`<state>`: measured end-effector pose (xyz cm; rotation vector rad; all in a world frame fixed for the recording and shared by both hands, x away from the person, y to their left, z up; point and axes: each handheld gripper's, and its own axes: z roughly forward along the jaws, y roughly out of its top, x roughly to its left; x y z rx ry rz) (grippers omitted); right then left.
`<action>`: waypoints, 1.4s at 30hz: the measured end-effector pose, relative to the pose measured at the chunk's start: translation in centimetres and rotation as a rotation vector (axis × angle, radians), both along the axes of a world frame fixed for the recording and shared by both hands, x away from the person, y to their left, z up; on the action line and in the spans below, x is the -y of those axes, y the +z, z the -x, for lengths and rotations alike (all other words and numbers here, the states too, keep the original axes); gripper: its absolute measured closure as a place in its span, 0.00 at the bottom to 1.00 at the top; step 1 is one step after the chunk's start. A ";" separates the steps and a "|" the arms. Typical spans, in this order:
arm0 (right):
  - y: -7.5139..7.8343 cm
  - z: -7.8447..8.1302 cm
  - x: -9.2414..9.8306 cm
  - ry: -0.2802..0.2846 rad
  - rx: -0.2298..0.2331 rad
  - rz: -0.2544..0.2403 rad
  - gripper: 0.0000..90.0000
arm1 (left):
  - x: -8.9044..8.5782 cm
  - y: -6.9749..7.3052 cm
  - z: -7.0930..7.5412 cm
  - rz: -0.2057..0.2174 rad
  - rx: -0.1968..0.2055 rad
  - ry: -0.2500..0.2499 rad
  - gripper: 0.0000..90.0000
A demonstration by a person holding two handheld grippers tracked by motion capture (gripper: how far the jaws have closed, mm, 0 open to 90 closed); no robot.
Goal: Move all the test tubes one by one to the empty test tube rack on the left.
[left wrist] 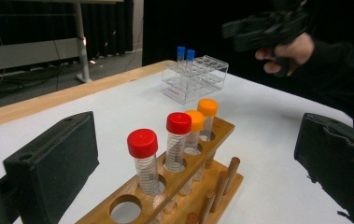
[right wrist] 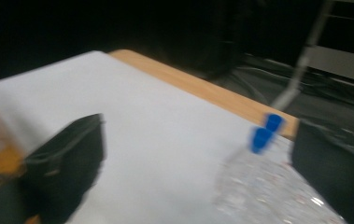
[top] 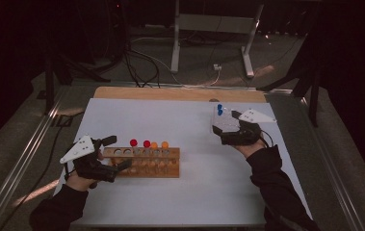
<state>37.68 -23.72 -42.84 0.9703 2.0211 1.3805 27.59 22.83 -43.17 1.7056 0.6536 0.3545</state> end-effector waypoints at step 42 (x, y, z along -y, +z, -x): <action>-5.4 -5.9 -0.6 -0.143 -0.157 0.032 0.86 | -0.4 -0.2 0.0 0.003 0.024 0.004 0.01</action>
